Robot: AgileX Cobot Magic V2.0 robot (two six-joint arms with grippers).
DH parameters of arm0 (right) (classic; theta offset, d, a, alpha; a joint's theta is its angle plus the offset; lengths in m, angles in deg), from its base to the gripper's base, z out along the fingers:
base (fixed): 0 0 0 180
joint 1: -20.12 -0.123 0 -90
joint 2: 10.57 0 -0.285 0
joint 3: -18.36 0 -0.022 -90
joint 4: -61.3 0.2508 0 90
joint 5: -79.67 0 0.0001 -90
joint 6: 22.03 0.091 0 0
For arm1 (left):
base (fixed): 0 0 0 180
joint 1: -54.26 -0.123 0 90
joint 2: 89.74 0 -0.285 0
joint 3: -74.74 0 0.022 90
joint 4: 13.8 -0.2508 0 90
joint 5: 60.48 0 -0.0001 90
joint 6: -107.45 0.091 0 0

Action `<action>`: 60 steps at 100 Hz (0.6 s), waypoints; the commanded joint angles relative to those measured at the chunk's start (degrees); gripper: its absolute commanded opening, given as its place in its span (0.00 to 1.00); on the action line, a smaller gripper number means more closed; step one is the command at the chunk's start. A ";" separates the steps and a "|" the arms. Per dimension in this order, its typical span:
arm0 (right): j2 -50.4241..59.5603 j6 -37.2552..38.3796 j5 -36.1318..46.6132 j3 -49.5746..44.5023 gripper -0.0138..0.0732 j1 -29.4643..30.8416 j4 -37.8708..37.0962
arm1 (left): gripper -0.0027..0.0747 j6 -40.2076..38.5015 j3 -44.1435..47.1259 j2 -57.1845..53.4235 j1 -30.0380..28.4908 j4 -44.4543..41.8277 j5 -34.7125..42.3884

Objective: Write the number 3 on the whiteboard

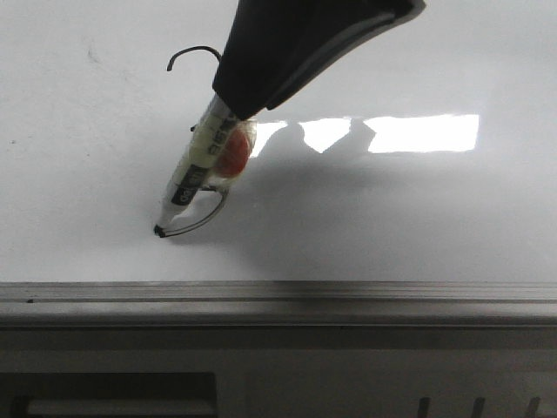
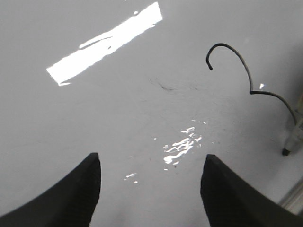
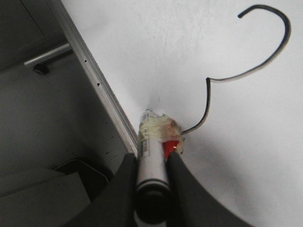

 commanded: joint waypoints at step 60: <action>5.24 -0.89 2.45 4.07 0.08 -3.34 -1.16 | 0.59 10.04 -1.96 15.64 29.04 2.31 16.56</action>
